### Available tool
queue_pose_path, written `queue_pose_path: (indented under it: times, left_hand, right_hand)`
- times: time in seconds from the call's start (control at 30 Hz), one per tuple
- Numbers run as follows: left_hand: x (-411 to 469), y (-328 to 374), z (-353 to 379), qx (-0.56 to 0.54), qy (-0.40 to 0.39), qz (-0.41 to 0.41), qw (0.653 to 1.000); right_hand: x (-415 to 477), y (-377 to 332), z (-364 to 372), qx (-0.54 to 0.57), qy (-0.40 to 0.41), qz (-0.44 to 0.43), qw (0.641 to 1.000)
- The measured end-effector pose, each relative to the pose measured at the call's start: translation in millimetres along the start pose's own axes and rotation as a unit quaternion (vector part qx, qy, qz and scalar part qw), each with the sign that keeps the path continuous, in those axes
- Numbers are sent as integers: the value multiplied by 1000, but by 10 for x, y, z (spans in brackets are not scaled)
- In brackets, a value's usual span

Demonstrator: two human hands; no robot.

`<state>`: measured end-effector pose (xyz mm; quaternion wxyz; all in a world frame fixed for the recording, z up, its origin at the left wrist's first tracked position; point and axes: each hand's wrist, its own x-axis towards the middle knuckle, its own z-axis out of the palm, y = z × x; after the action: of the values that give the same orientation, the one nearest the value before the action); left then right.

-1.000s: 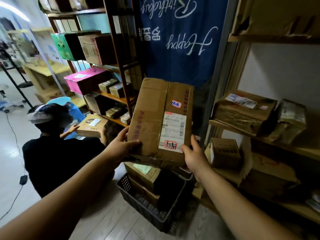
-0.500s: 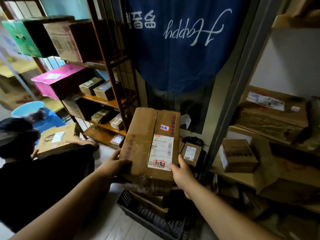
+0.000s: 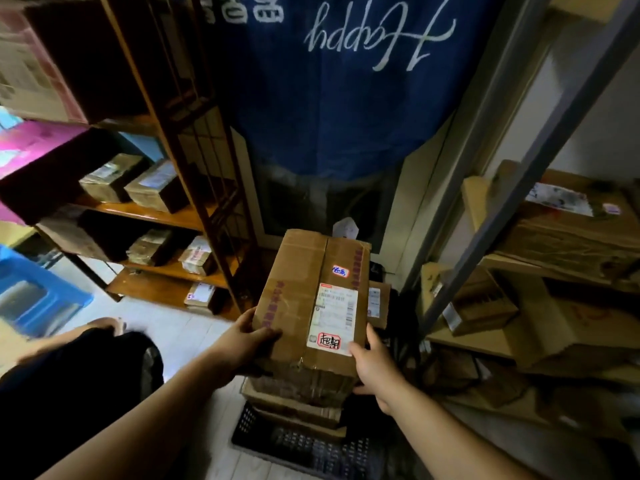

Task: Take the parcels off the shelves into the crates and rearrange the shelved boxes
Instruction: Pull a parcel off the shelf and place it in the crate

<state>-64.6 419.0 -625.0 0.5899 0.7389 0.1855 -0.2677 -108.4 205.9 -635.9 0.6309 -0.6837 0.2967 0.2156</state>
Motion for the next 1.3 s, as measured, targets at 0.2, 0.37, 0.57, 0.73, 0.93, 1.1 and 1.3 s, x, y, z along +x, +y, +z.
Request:
queue_pose_path:
  times: [0.2,0.37,0.57,0.73,0.93,1.1,1.3]
  left_hand:
    - [477,404,362,11,-31,24,999]
    - [1049,668,698,16,-22,35,999]
    - [1977,828,879,27,-50,36,998]
    - [3118,640,839,28,-74,58,995]
    - [3993,264,888,34,-70,68,995]
    - [4505,-48,858,45,-75,47,995]
    - [4798,-245,735,16,-61,37,997]
  right_hand:
    - [472,-170,-351,20,24,3,1000]
    - [1033,-345,-713,20,31,-22,999]
    - [1844,-412,-799,25,69,-32,997]
    - [2790,-212,-455,45,140,-24,989]
    - [3586,84,-190,47,196,-14,979]
    - [4010,475,20,20,198,11,980]
    - [4172,524,-17,-41,217,-29,975]
